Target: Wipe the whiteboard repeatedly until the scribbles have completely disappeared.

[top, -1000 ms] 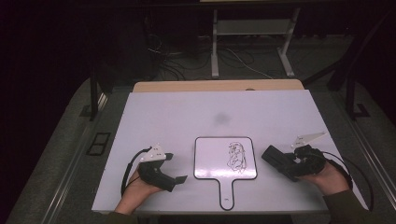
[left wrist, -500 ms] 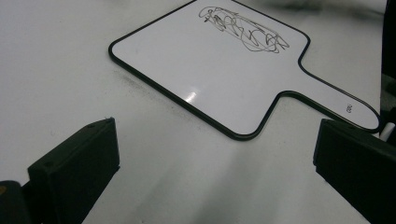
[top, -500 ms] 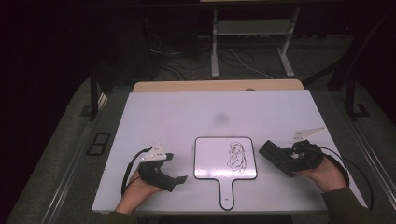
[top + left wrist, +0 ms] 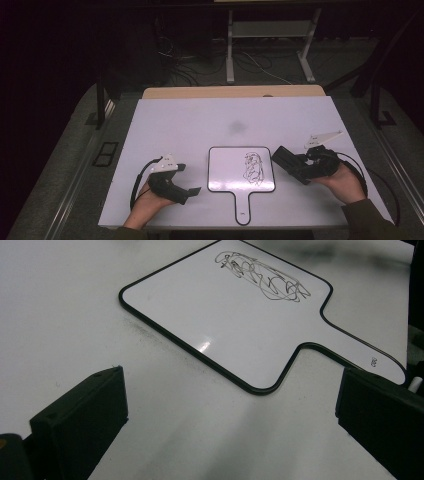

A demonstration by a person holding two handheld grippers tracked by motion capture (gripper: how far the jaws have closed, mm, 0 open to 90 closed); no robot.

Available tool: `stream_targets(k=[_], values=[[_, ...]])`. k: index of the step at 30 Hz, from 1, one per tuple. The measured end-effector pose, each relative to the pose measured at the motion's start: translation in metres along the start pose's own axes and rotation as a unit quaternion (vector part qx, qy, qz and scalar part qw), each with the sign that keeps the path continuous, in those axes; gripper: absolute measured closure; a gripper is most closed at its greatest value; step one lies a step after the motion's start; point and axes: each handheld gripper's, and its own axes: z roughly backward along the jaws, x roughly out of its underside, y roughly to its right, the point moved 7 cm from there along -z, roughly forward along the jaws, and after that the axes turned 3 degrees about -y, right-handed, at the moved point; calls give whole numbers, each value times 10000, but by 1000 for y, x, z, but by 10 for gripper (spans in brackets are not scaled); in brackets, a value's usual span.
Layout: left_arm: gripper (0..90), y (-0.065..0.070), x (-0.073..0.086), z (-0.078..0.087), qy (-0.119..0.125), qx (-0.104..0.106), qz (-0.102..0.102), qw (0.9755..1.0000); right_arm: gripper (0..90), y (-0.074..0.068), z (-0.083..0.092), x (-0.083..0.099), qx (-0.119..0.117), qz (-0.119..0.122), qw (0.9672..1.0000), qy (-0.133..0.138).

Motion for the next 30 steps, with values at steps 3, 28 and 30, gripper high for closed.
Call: stream_targets(k=[3, 28, 30], values=[[0, 0, 0, 0, 2, 3, 14, 10000, 385, 1, -1, -7, -8, 30, 10000, 29], [0, 1, 1, 0, -17, -49, -4, 10000, 384, 4, -27, -43, -107, 189, 9998, 28], [0, 1, -2, -1, 26, -37, 14, 10000, 385, 5, -28, -49, -82, 208, 9997, 44]])
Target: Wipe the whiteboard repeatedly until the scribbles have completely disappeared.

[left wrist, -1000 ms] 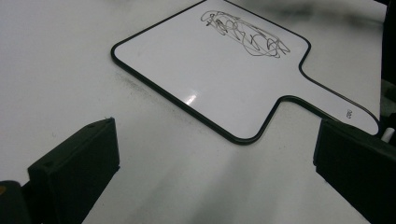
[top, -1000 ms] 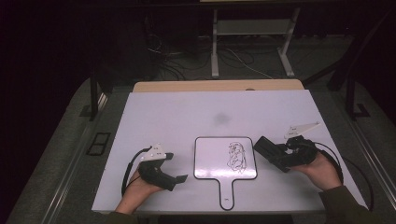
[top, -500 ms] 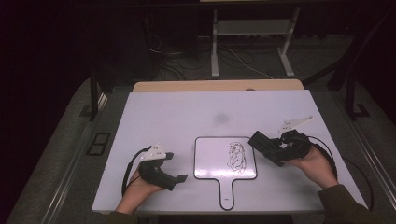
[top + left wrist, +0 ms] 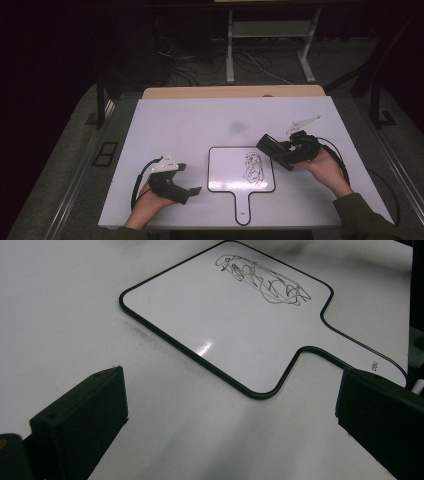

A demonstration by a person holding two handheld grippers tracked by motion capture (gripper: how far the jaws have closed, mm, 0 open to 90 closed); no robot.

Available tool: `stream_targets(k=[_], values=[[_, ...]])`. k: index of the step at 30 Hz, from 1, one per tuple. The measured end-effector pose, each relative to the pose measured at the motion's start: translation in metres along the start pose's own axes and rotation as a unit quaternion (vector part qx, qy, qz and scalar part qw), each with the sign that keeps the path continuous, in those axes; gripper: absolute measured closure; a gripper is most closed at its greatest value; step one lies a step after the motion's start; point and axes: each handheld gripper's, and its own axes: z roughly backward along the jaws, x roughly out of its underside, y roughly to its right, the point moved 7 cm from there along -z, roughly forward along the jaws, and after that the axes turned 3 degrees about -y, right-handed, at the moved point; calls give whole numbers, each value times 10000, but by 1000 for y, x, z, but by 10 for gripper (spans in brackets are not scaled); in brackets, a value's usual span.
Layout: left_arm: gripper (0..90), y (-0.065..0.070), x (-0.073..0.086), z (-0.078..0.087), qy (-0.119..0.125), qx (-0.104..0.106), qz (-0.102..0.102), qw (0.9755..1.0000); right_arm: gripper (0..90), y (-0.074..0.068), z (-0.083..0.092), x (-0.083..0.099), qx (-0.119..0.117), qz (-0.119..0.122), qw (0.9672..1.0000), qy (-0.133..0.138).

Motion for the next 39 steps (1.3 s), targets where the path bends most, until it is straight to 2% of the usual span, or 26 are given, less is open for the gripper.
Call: stream_targets(k=[7, 8, 18, 24, 39], values=[[0, 0, 1, 1, -9, 1, -10, 10000, 385, 1, -13, -13, -21, 38, 10000, -32], [0, -1, 0, 1, 6, 6, -9, 10000, 385, -1, -18, -15, -2, 105, 9999, -113], [0, -2, 1, 0, -5, 30, 21, 10000, 385, -4, -42, -25, -43, 210, 9994, -284], [0, -1, 1, -1, -40, 46, -20, 10000, 385, -8, -56, -31, 10, 338, 9987, -375], [0, 0, 2, -1, -76, 62, -67, 9999, 385, -9, -73, -23, 253, 586, 9954, -716]])
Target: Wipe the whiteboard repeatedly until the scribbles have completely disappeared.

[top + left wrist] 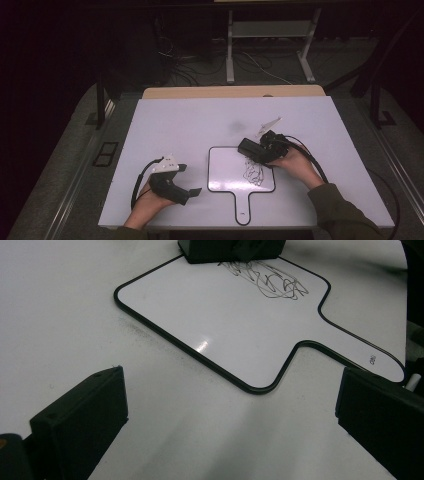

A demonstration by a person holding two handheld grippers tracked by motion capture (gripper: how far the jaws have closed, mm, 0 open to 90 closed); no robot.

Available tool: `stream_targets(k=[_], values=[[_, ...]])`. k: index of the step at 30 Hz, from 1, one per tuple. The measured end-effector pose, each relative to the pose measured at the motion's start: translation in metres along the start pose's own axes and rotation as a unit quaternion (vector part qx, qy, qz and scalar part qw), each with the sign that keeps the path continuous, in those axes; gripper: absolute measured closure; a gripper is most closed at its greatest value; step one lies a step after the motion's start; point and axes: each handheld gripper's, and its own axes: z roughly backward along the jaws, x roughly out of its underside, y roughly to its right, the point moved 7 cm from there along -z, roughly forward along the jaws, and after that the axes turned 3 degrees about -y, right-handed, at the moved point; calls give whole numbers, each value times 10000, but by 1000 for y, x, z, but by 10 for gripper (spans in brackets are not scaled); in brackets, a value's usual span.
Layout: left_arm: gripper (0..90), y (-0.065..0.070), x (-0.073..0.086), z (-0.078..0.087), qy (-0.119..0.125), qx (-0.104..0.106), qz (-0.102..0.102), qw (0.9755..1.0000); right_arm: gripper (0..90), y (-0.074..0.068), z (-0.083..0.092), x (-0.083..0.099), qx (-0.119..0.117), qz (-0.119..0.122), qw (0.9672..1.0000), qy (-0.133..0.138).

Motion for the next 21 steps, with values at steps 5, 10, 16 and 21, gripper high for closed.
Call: stream_targets(k=[5, 10, 16, 21], values=[[0, 0, 0, -1, -1, 12, -6, 10000, 385, -1, 0, 0, 35, 39, 10000, -18], [0, 0, 0, -1, -19, 16, -3, 10000, 385, -1, 0, 0, 42, 30, 10000, -31], [0, 0, 0, -1, -4, 18, -3, 10000, 385, -4, 0, -1, 42, 105, 9999, -48], [0, 0, 0, -1, -3, 27, -4, 10000, 386, -9, -1, -2, 43, 169, 9998, -76]])
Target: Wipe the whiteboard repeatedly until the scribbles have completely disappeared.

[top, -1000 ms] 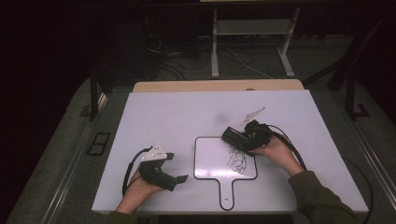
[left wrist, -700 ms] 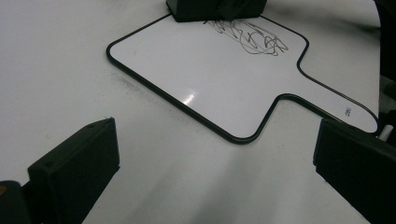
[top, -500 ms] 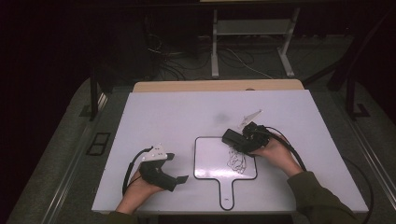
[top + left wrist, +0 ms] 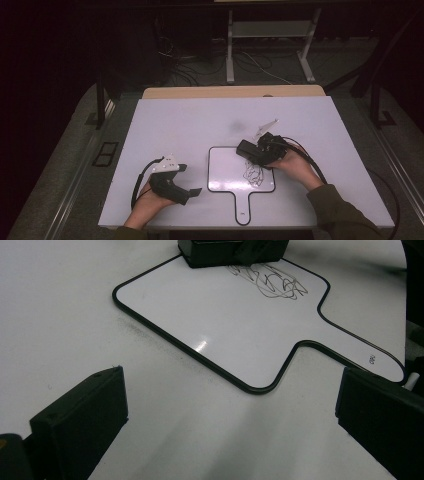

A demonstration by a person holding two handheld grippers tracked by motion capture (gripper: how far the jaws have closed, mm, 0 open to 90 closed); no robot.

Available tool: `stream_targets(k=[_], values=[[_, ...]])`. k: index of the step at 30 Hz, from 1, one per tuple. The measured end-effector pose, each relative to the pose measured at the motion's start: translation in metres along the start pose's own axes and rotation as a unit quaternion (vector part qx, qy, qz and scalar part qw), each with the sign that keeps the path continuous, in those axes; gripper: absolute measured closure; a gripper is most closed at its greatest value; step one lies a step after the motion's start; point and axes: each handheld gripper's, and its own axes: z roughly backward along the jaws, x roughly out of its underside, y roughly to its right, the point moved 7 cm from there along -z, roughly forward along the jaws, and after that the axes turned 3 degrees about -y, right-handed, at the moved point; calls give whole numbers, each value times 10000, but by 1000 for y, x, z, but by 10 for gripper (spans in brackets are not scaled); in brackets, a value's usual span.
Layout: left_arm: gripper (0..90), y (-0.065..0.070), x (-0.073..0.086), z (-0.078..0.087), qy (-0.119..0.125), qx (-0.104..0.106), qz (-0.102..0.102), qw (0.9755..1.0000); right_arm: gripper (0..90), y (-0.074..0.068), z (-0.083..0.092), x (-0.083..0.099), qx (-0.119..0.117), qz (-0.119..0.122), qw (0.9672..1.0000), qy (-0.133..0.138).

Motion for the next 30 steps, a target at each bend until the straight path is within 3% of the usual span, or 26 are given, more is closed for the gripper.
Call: stream_targets(k=[13, 23, 30], values=[[0, 0, 0, 0, 5, 9, 1, 10000, 386, -13, -2, -4, -70, 170, 9998, -59], [0, 0, 0, 1, 18, 7, 2, 10000, 386, 0, 1, 1, 110, 70, 9998, -118], [0, 0, -1, 1, 26, 3, 16, 10000, 386, 12, 4, 6, 364, -33, 9992, -161]])
